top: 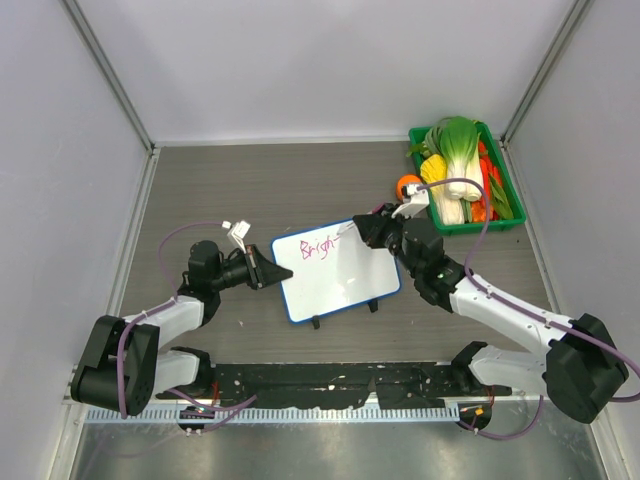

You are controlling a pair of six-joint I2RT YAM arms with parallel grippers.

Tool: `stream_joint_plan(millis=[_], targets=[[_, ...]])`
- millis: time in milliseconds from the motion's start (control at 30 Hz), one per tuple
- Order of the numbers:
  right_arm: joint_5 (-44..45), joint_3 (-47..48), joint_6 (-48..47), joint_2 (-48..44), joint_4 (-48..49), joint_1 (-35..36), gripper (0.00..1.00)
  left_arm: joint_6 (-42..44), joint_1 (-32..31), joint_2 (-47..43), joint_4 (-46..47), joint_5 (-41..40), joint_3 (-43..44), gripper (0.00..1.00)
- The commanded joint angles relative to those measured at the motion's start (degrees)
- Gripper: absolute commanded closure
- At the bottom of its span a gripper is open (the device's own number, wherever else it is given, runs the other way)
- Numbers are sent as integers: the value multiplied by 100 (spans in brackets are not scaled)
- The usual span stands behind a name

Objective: Write a sentence on the whiteboard
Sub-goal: Write with the whiteboard marker on the whiteboard.

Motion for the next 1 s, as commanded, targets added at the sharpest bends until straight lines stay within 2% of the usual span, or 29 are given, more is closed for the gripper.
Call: stream_joint_plan(millis=[0,333,967], targets=[[-2,253,44,51,337,-18,99,493,17,49,-393,-499,3,100],[77,87,18,253,320,-18,99,493,17,31,-402,-499,-6,100],[-177,-344,18,-11,161,-18,99,493,17,5,-393,-507,-23,100]])
